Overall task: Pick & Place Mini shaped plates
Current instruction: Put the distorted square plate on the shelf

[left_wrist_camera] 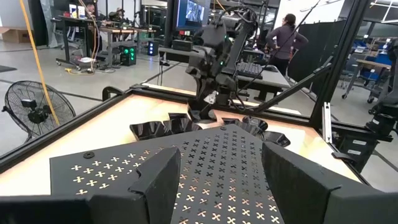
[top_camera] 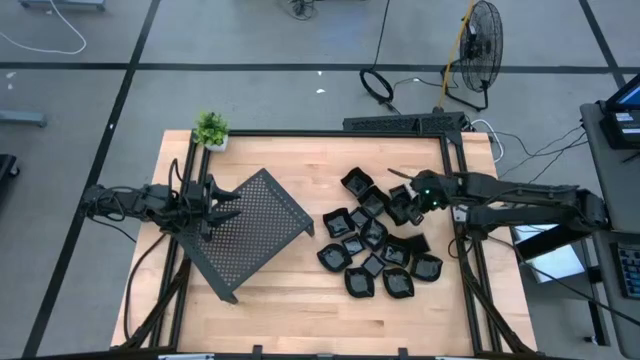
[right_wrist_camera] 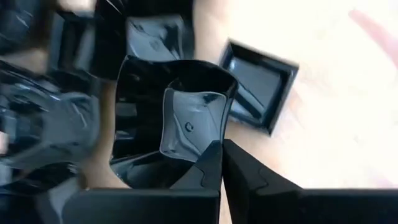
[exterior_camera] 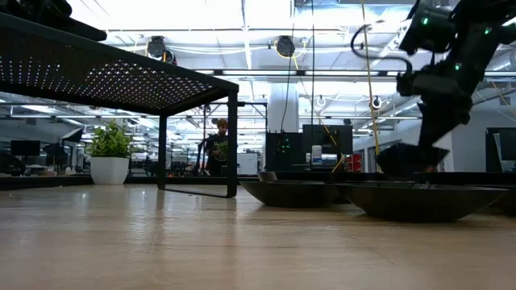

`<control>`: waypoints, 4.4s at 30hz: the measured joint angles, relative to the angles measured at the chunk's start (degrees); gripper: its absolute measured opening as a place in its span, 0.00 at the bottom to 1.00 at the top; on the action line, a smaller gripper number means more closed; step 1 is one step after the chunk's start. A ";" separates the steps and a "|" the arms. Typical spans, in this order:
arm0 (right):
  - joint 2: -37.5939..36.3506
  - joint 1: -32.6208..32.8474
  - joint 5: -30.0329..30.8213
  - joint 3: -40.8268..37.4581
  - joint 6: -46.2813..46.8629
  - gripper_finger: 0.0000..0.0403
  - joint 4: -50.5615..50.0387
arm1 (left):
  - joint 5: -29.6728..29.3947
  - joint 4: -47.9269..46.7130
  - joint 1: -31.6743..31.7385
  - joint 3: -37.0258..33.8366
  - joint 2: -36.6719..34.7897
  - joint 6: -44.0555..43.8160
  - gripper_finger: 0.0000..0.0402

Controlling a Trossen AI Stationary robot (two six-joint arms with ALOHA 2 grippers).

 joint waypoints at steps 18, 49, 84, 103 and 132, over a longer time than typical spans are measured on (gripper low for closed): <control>-2.80 7.38 6.51 -7.30 -23.60 0.00 61.50 | 0.01 0.01 0.00 0.00 0.00 0.00 0.57; 31.19 7.47 23.99 -12.59 -64.97 0.00 124.49 | -23.98 12.26 0.04 0.00 3.80 -3.89 0.57; 44.32 4.81 21.24 -1.23 -61.61 0.00 115.70 | -39.72 6.59 3.78 57.34 88.19 24.96 0.57; 44.28 6.52 20.96 -1.25 -62.60 0.00 117.03 | -48.06 6.30 8.41 65.51 102.07 33.81 0.57; 44.28 7.65 16.48 -1.32 -65.50 0.00 115.70 | -43.49 4.73 10.79 65.48 102.01 34.82 0.04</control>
